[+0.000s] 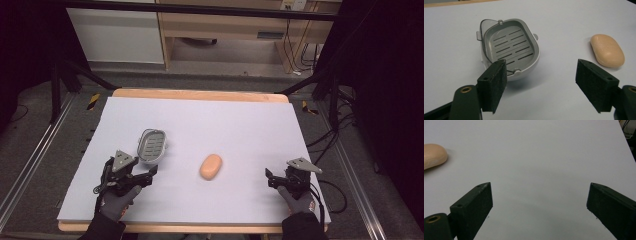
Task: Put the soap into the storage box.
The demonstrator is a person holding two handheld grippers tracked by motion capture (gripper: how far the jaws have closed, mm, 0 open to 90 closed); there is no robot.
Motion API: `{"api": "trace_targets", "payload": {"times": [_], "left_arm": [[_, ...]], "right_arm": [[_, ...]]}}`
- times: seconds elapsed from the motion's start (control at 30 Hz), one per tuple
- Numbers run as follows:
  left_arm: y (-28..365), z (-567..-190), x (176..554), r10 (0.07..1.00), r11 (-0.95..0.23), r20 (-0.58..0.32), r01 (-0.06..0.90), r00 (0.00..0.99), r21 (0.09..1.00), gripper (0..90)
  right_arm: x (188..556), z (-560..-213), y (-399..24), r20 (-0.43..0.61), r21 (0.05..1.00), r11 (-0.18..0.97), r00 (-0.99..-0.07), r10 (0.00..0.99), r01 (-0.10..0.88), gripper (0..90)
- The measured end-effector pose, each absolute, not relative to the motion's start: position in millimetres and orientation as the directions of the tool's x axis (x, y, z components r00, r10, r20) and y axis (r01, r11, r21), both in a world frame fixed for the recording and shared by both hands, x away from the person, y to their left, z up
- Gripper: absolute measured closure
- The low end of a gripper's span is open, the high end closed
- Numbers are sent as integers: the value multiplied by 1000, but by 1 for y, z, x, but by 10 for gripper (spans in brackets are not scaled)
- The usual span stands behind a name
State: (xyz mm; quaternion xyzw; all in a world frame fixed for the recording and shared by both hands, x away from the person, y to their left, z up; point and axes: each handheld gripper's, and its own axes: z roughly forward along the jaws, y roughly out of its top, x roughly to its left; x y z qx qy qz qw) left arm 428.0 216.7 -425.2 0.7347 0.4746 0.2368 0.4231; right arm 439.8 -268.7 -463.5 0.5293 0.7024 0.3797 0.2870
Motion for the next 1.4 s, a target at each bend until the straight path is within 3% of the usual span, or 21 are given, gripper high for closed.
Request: {"api": "trace_targets", "payload": {"times": [1.4], "left_arm": [[134,-405,454,826,-261,-41,446,562,856,243]], "right_arm": [[439,-464,-267,-13,832,163,-275,961,530,65]]}}
